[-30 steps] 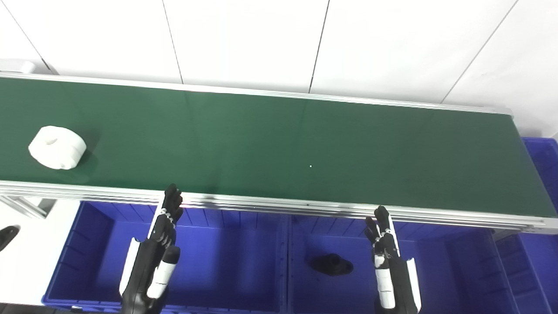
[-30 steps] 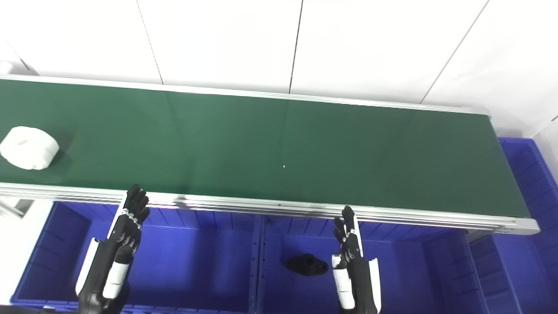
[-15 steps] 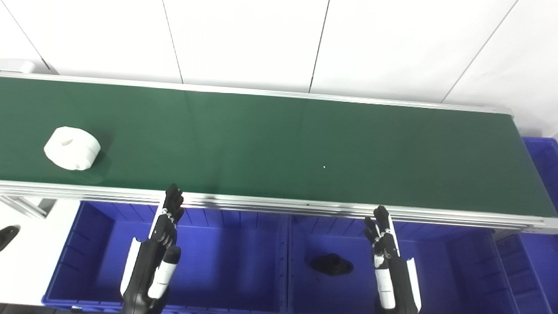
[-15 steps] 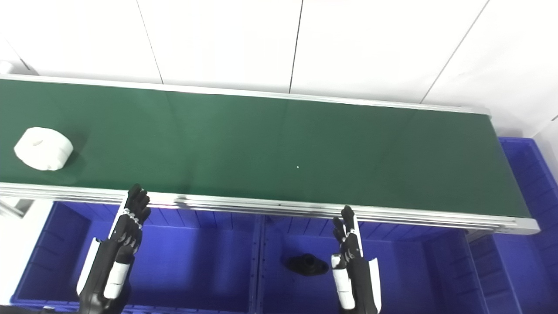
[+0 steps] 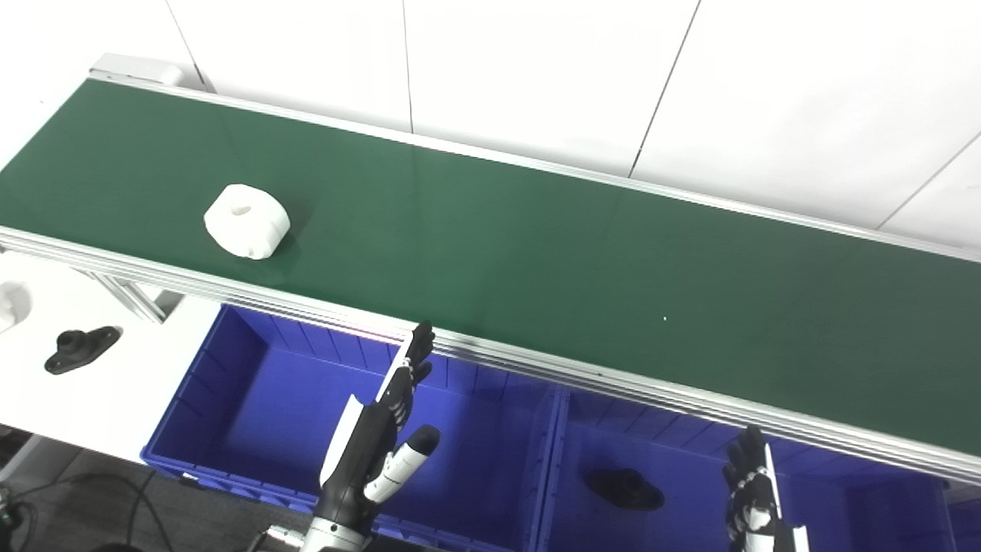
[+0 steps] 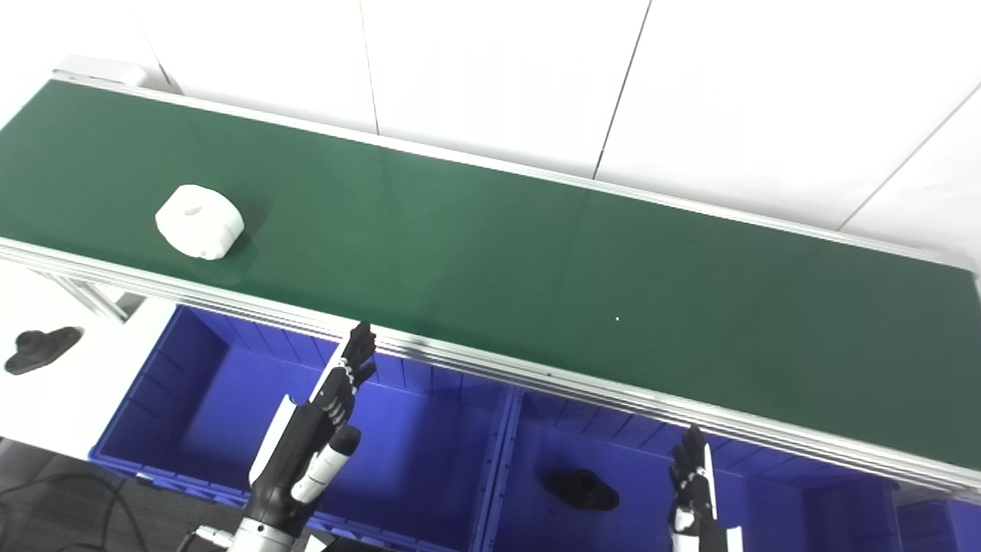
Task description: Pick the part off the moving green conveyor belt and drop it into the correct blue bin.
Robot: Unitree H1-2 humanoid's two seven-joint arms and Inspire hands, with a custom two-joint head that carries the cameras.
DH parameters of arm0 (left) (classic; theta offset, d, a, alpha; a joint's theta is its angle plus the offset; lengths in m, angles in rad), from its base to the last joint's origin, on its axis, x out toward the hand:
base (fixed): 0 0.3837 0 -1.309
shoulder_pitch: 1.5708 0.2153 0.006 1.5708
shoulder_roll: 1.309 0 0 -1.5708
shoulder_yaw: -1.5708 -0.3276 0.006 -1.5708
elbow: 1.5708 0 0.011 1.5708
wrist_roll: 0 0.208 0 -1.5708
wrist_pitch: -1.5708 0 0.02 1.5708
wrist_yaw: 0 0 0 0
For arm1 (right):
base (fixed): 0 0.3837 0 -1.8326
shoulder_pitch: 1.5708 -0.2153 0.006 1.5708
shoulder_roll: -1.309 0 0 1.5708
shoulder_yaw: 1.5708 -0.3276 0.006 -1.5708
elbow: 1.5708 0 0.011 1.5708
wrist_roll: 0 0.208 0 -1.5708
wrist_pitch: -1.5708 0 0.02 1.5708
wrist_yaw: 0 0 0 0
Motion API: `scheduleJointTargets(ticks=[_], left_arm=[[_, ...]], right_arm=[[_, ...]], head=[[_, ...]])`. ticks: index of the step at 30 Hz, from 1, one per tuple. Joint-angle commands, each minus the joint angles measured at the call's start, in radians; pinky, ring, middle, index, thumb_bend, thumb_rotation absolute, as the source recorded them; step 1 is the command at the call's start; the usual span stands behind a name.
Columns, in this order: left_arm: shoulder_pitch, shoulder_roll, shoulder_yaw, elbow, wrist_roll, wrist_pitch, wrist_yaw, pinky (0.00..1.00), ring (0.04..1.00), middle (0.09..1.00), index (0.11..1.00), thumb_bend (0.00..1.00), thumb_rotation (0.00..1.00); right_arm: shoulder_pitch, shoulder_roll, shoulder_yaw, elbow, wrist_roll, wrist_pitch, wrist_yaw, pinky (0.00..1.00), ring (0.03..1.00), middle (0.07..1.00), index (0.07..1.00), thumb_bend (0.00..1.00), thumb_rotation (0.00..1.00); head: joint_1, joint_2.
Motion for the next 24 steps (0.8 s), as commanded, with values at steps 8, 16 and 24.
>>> scheduleJointTargets(ticks=[8,16,24], left_arm=[[-0.047,-0.007,-0.039,0.046,0.021,-0.051,0.058,0.96,0.999,1.000,1.000,0.85,0.83],[-0.084,0.011,-0.054,0.100,0.024,-0.052,0.117,0.94,0.992,1.000,1.000,0.89,0.82],[-0.119,0.052,-0.089,0.145,0.002,-0.052,0.155,0.93,0.998,1.000,1.000,0.85,0.78]], right_arm=[[-0.040,0.002,-0.046,0.058,0.042,-0.059,0.071,1.00,1.000,1.000,1.000,0.69,1.00],[-0.071,0.029,-0.080,0.127,0.025,-0.060,0.095,1.00,1.000,1.000,1.000,0.67,1.00],[-0.094,0.050,-0.108,0.165,0.018,-0.060,0.132,1.00,1.000,1.000,1.000,0.68,1.00]], head=[[0.024,-0.053],[0.016,-0.138],[0.018,-0.185]])
